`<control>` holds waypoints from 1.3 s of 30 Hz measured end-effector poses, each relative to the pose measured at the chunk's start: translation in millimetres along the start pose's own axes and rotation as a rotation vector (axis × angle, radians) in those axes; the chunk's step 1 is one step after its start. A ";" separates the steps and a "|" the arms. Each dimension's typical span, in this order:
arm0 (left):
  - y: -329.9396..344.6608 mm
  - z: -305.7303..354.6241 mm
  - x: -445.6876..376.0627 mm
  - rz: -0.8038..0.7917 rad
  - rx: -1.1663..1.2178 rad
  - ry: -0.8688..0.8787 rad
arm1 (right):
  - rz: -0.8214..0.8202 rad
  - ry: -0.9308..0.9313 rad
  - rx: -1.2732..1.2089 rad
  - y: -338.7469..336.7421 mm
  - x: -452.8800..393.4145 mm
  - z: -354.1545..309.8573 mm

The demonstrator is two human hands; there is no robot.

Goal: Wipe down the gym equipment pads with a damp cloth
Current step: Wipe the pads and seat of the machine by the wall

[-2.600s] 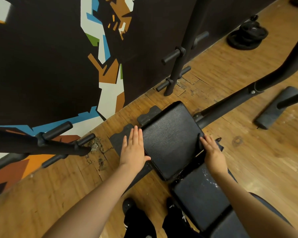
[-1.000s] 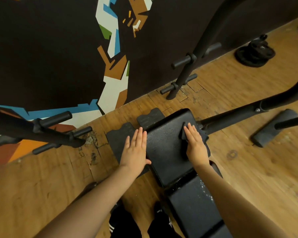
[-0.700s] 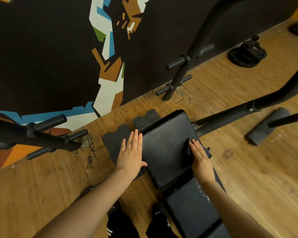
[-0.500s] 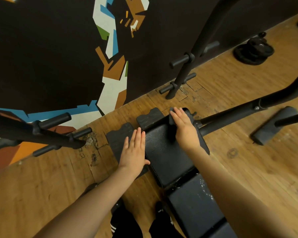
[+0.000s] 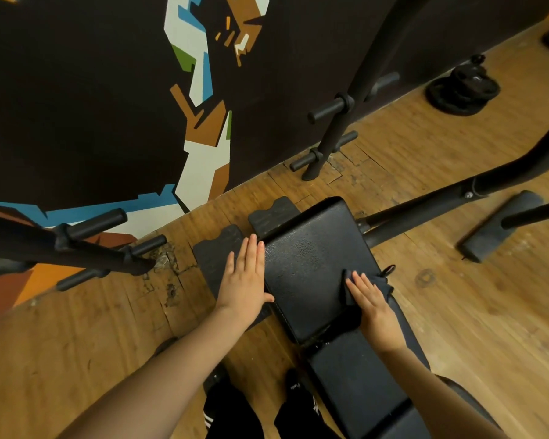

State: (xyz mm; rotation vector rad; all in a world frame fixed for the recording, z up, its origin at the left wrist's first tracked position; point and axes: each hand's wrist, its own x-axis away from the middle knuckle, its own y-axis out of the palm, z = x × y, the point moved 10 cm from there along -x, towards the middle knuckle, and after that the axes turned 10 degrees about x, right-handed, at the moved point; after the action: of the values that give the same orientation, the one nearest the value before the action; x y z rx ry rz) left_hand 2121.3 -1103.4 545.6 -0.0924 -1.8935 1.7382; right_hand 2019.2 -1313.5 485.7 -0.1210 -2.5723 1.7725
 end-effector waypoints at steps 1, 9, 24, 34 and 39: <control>-0.3 0.2 0.0 -0.002 -0.001 0.000 | 0.003 0.018 -0.008 -3.4 -0.8 -0.5; -3.0 1.4 1.9 0.009 -0.010 -0.012 | 0.151 -0.128 -0.025 -59.2 -103.7 -84.0; -1.3 -0.1 1.3 0.003 -0.007 0.009 | 0.014 -0.225 0.024 5.3 4.3 -31.5; -6.0 1.2 3.0 0.013 -0.015 -0.013 | 0.150 -0.302 0.035 -58.4 -113.1 -127.0; -3.6 -0.2 2.2 0.006 -0.001 -0.006 | 0.148 -0.252 -0.023 -28.2 -92.0 -118.1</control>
State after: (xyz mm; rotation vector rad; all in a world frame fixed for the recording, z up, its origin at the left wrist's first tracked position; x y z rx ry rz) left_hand 2120.7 -1102.9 549.7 -0.0935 -1.9006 1.7436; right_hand 2116.0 -1220.0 557.1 -0.0967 -2.8257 1.9220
